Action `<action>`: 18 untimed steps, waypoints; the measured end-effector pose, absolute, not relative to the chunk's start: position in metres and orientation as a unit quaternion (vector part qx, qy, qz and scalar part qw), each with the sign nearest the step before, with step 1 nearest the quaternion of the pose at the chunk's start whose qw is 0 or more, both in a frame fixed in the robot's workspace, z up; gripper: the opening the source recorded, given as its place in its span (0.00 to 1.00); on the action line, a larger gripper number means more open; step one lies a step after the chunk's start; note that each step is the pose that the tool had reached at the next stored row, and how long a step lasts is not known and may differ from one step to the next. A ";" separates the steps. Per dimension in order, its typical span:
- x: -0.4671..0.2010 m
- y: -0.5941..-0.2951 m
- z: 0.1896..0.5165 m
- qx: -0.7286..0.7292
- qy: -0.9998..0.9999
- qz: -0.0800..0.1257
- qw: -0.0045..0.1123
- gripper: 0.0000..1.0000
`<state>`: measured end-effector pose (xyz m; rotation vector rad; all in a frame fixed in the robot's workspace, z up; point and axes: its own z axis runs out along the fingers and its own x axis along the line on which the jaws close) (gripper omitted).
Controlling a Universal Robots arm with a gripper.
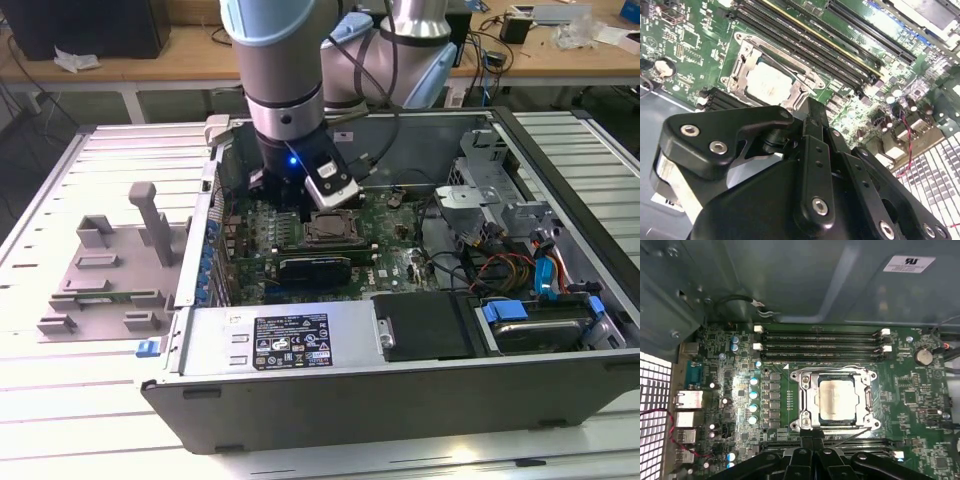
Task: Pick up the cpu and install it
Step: 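Install the second cpu locking lever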
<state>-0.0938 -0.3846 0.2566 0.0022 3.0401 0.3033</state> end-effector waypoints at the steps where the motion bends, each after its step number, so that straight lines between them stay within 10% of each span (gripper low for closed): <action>1: -0.093 -0.385 0.260 0.001 0.994 0.098 0.042 0.11; 14: -0.075 -0.389 0.256 0.009 0.996 0.089 0.023 0.11; 18: -0.068 -0.389 0.253 0.011 0.996 0.085 -0.004 0.11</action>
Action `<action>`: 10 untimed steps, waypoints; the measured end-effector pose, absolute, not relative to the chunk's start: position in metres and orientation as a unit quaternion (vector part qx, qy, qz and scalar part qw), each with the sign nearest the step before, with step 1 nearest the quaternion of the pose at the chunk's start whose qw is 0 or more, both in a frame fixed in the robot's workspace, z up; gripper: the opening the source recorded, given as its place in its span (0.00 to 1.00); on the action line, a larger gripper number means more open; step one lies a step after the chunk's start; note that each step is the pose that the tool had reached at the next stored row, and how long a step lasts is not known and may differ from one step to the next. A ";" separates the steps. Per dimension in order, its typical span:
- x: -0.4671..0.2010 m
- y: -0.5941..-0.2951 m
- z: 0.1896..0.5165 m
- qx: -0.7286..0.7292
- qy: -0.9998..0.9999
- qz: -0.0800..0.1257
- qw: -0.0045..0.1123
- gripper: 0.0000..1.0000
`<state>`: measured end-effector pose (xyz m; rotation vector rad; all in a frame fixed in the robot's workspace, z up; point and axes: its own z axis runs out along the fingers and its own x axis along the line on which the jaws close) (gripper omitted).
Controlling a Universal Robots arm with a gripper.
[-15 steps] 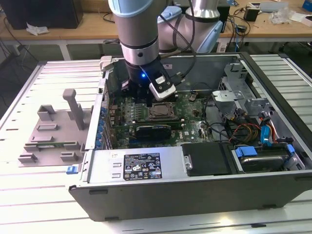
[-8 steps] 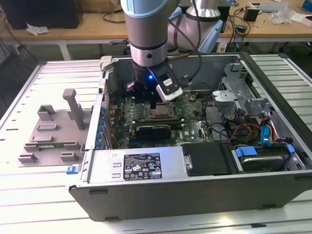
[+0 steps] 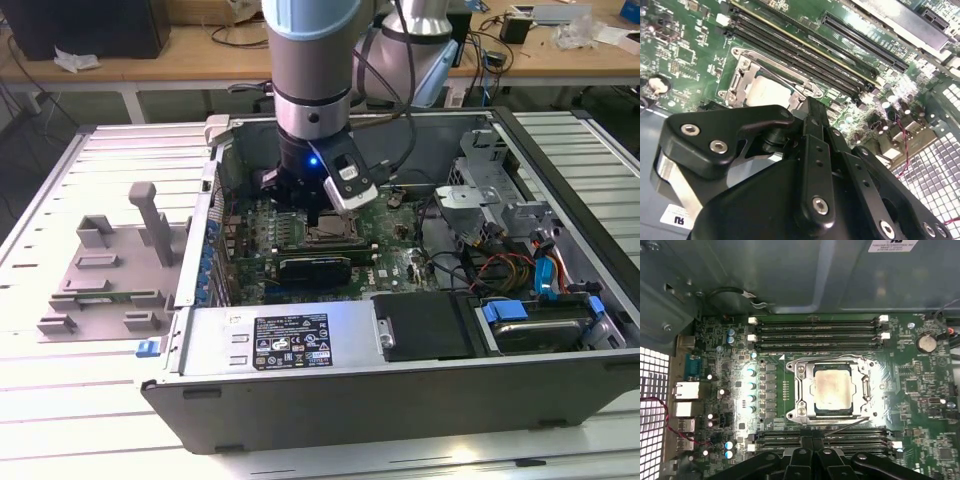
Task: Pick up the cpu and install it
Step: 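Install the second cpu locking lever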
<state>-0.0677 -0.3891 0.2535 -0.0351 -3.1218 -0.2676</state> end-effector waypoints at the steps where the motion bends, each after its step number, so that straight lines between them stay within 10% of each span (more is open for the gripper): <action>1: -0.066 -0.389 0.253 -0.011 -0.996 -0.085 0.008 0.11; 10: -0.058 -0.389 0.235 -0.008 -0.996 -0.084 0.026 0.11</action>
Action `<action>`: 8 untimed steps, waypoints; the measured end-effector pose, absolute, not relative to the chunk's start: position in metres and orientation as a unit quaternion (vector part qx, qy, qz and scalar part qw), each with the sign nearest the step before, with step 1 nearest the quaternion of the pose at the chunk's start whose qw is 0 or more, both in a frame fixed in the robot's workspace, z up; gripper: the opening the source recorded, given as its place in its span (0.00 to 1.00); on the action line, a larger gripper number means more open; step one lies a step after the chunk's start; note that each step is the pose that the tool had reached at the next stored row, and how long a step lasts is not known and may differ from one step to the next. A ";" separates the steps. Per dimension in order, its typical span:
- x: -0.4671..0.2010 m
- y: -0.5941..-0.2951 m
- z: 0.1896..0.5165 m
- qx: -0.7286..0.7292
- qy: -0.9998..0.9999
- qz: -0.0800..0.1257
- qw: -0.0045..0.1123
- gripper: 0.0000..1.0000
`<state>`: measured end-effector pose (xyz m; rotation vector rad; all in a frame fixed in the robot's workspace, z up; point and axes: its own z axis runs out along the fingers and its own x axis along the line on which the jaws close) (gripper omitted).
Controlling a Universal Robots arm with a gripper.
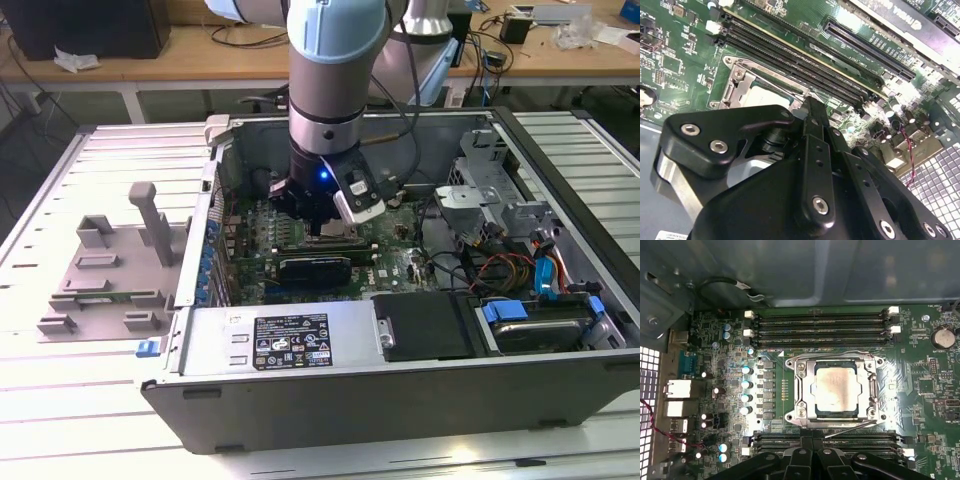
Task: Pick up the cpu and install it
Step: 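Install the second cpu locking lever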
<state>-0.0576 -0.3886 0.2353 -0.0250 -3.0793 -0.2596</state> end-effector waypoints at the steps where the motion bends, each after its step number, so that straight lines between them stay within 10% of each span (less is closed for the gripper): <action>1: -0.058 -0.389 0.235 -0.008 -0.996 -0.084 0.026 0.11; 8: -0.059 -0.393 0.229 -0.008 -0.996 -0.084 0.026 0.11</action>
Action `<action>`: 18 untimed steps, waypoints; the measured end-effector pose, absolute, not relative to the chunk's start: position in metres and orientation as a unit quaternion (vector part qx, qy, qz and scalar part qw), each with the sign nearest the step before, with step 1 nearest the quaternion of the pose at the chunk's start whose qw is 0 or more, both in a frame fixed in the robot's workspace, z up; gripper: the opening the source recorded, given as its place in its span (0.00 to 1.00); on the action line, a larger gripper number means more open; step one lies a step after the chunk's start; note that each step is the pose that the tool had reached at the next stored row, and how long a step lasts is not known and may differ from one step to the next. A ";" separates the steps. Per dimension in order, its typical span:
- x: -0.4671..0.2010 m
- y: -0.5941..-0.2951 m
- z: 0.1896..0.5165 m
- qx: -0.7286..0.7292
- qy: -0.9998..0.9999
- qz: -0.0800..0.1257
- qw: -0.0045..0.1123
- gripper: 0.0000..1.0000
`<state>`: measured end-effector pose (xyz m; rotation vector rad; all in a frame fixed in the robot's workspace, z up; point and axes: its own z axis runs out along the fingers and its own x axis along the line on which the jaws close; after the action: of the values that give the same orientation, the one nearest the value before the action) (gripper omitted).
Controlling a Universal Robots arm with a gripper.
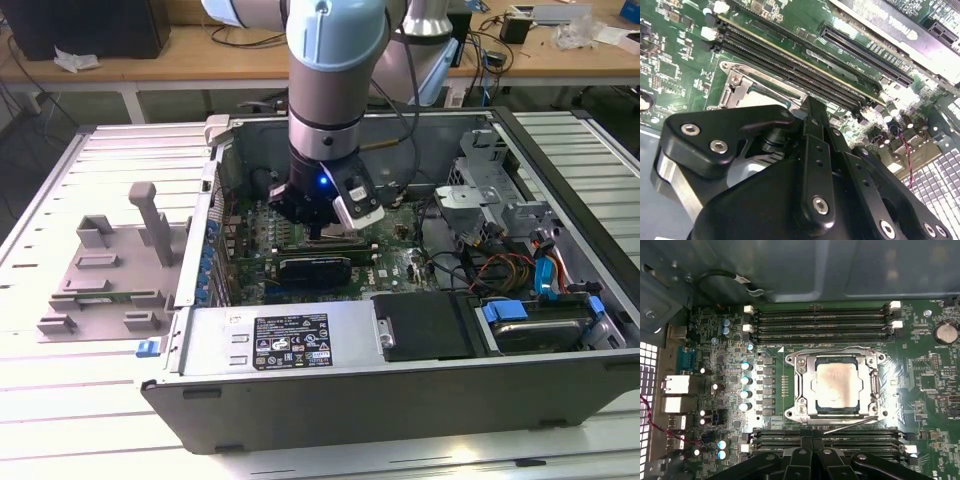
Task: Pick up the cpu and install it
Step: 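Install the second cpu locking lever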
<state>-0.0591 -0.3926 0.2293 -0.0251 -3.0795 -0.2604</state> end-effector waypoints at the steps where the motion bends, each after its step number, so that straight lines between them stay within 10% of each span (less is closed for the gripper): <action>1: -0.060 -0.393 0.227 -0.008 -0.996 -0.084 0.026 0.11; 18: -0.078 -0.392 0.214 -0.006 -0.993 -0.114 0.001 0.11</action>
<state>-0.0783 -0.3917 0.2142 -0.0173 -3.1199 -0.3573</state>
